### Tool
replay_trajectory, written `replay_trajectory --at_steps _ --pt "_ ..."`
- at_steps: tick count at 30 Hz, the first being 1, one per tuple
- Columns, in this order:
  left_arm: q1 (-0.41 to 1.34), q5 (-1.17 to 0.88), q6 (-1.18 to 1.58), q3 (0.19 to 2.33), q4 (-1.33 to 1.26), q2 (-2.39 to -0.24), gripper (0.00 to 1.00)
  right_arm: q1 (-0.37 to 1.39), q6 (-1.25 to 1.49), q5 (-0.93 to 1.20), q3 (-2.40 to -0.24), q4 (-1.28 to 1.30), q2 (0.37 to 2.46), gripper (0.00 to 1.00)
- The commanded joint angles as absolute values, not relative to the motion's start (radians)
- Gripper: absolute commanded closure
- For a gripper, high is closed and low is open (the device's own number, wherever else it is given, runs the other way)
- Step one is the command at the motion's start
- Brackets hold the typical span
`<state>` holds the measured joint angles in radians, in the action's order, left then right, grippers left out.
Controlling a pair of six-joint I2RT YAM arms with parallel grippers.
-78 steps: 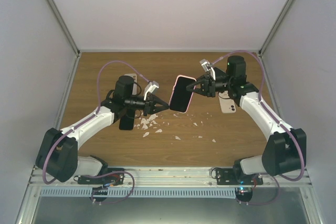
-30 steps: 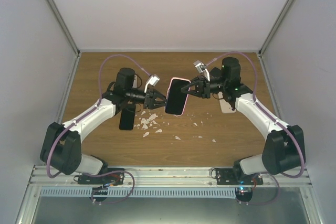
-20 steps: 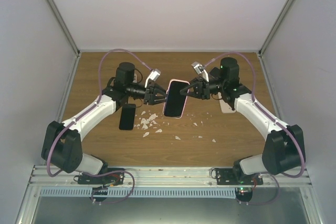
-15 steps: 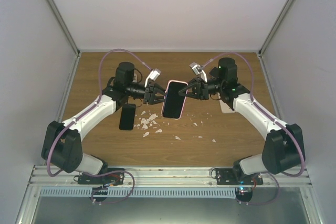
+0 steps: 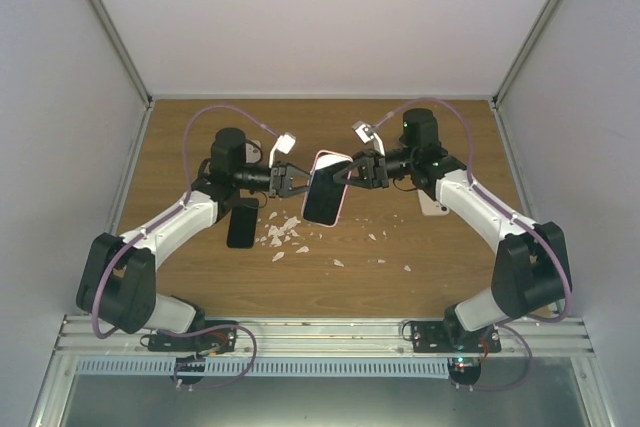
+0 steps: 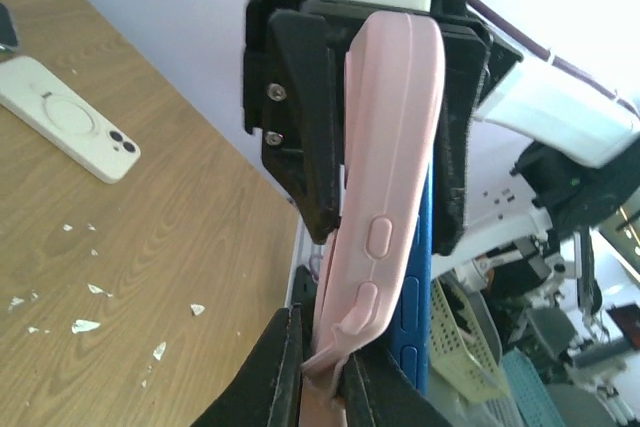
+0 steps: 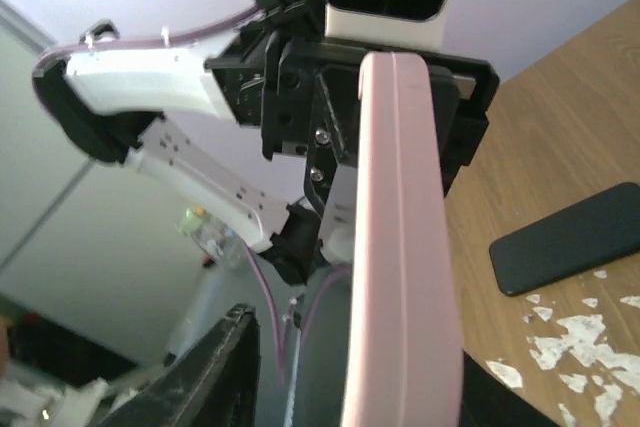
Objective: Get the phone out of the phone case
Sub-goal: Remove the phone case from the phone.
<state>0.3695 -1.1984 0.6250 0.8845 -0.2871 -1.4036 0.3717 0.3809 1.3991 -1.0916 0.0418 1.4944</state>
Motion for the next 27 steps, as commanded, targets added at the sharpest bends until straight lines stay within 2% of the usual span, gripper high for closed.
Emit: replay_trajectory --at_steps 1,3,8,18,27 --pt "0.317 -1.069 0.785 0.880 -0.523 -1.395 1.00 0.383 0.295 1.399 -1.141 0.158 1.491 0.56" --pt "0.311 -1.063 0.791 0.875 -0.510 -1.397 1.00 0.354 0.290 1.350 -1.153 0.172 1.483 0.40" --pt "0.295 -1.039 0.814 0.860 -0.494 -1.397 1.00 0.309 0.182 1.191 -1.203 0.278 1.449 0.18" --pt "0.260 -0.796 0.923 0.911 -0.212 -1.435 1.00 0.334 -0.023 0.726 -1.240 0.384 1.398 0.18" --pt "0.244 -0.700 1.039 0.911 -0.109 -1.455 1.00 0.502 -0.209 0.413 -1.263 0.416 1.414 0.18"
